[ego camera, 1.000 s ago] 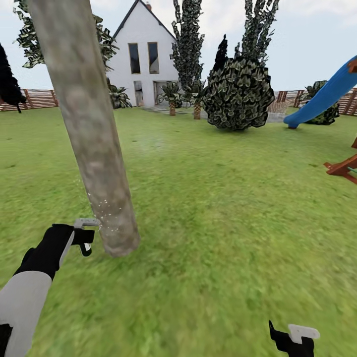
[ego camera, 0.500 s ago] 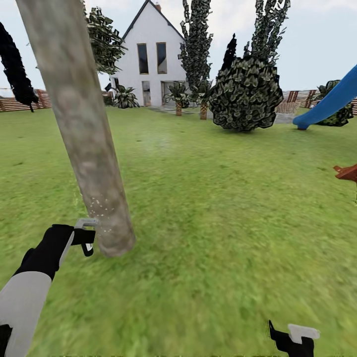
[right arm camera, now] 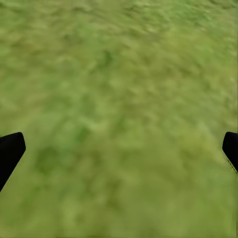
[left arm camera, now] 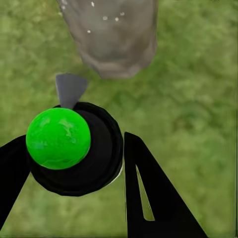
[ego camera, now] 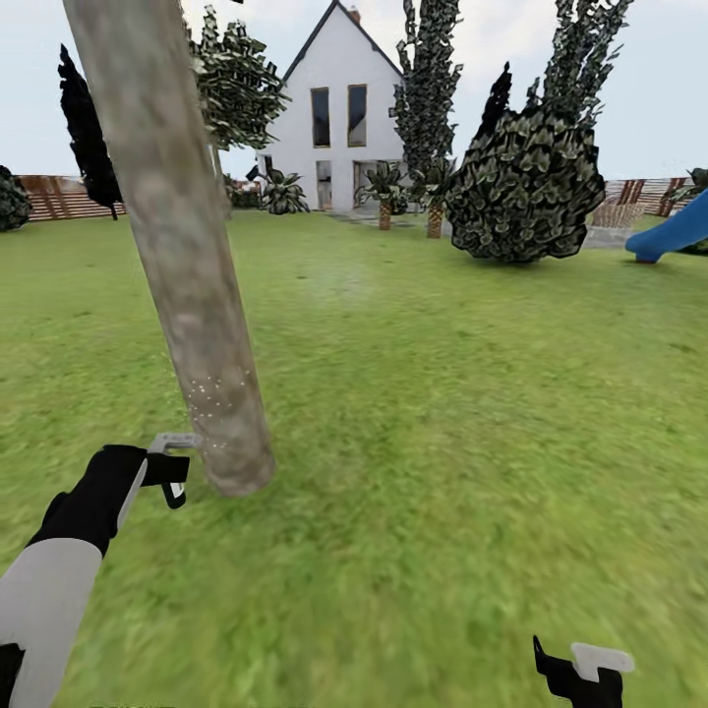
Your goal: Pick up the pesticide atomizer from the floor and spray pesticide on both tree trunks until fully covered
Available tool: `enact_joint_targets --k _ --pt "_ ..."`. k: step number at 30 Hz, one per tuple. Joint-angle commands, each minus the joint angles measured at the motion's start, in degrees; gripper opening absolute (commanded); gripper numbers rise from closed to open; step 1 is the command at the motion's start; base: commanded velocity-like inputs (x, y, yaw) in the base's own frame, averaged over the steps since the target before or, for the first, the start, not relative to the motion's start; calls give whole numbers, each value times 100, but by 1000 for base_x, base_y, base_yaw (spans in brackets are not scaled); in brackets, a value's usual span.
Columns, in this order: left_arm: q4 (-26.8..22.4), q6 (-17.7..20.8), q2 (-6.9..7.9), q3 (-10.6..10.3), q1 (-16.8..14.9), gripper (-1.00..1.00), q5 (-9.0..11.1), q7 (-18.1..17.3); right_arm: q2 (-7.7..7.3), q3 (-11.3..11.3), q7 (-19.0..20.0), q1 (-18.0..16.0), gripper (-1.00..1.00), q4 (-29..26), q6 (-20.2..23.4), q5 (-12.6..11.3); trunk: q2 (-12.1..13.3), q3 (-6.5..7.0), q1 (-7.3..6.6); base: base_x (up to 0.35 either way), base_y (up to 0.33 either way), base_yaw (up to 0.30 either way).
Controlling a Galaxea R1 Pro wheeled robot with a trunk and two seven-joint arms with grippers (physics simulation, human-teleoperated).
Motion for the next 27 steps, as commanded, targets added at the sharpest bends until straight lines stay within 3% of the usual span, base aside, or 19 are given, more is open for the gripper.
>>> enact_joint_targets --k 1,13,27 --pt "-6 20 -7 14 -5 -100 -62 -51 0 -41 -11 -4 100 7 -18 59 -2 -5 -1 73 -273 60" --pt "1 7 -11 21 4 -100 -55 -48 0 -41 -11 -4 100 7 -18 59 -2 -5 -1 215 -203 23" --pt "70 -68 -20 16 34 -100 -80 26 0 -41 -11 -4 100 7 -18 60 -2 -5 -1 244 -182 267"
